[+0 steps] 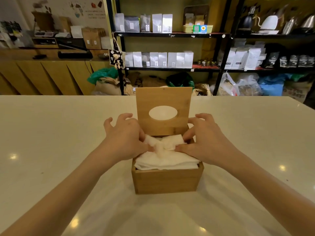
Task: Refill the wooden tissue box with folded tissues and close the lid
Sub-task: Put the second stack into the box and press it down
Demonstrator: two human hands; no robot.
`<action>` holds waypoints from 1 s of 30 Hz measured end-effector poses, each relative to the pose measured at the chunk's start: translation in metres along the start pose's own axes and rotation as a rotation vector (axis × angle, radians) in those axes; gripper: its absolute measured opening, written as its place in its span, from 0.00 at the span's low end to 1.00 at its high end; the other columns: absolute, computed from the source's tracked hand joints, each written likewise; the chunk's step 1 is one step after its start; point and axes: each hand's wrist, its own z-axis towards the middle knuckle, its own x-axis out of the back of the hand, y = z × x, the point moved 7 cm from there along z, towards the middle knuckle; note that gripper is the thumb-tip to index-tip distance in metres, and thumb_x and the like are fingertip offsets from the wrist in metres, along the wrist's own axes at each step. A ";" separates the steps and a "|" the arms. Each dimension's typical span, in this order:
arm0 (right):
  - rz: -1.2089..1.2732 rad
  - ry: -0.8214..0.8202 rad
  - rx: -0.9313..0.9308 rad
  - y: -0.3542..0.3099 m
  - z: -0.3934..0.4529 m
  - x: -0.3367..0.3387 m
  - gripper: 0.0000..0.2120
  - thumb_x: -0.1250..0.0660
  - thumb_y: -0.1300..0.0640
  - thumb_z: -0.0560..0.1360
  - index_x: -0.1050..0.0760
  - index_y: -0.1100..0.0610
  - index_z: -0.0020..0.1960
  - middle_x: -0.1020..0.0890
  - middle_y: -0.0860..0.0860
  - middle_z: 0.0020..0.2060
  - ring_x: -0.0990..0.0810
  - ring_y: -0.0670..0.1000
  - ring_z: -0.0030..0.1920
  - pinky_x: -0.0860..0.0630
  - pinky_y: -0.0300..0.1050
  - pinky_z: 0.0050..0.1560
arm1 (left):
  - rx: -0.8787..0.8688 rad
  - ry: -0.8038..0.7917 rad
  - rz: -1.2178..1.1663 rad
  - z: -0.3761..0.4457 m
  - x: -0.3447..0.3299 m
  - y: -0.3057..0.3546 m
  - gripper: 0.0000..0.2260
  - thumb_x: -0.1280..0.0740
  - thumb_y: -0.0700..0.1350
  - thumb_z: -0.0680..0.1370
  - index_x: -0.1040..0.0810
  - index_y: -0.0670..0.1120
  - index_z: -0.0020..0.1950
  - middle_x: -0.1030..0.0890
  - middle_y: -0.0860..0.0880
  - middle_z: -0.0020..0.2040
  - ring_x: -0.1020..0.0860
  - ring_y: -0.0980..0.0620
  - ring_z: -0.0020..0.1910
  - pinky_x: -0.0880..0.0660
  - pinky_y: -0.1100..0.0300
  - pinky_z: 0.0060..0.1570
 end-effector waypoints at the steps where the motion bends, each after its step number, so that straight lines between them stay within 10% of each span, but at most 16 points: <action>1: -0.015 0.000 -0.010 -0.001 0.000 0.000 0.09 0.28 0.48 0.67 0.17 0.53 0.42 0.31 0.48 0.70 0.46 0.53 0.72 0.40 0.50 0.68 | 0.004 0.015 0.017 -0.001 -0.001 0.000 0.11 0.30 0.56 0.69 0.22 0.50 0.31 0.27 0.53 0.63 0.48 0.51 0.73 0.54 0.43 0.70; 11: -0.315 -0.058 -0.046 -0.014 0.004 -0.003 0.13 0.33 0.46 0.71 0.21 0.55 0.45 0.25 0.51 0.45 0.34 0.58 0.62 0.40 0.55 0.63 | 0.008 0.043 0.193 0.000 -0.002 0.007 0.16 0.33 0.59 0.70 0.29 0.51 0.28 0.27 0.52 0.62 0.51 0.47 0.74 0.57 0.38 0.69; 21: -0.411 -0.042 -0.065 -0.018 0.002 0.001 0.07 0.36 0.51 0.73 0.23 0.55 0.44 0.25 0.54 0.58 0.40 0.61 0.69 0.47 0.61 0.69 | 0.024 0.162 0.326 -0.009 0.008 0.007 0.14 0.36 0.62 0.70 0.20 0.53 0.43 0.29 0.50 0.67 0.48 0.45 0.74 0.61 0.35 0.68; 26: -0.120 0.099 0.040 -0.019 -0.004 0.038 0.08 0.32 0.51 0.72 0.18 0.53 0.47 0.24 0.50 0.59 0.31 0.51 0.61 0.30 0.41 0.54 | -0.021 0.238 0.158 -0.030 0.027 0.003 0.11 0.34 0.61 0.70 0.27 0.57 0.32 0.33 0.55 0.70 0.49 0.50 0.75 0.62 0.36 0.68; 30: 0.055 -0.323 0.064 -0.018 -0.009 0.018 0.08 0.32 0.49 0.72 0.18 0.48 0.49 0.23 0.45 0.59 0.28 0.42 0.48 0.36 0.29 0.40 | -0.037 0.027 0.101 -0.028 0.015 0.003 0.11 0.36 0.64 0.69 0.22 0.64 0.47 0.46 0.54 0.76 0.60 0.49 0.75 0.68 0.34 0.66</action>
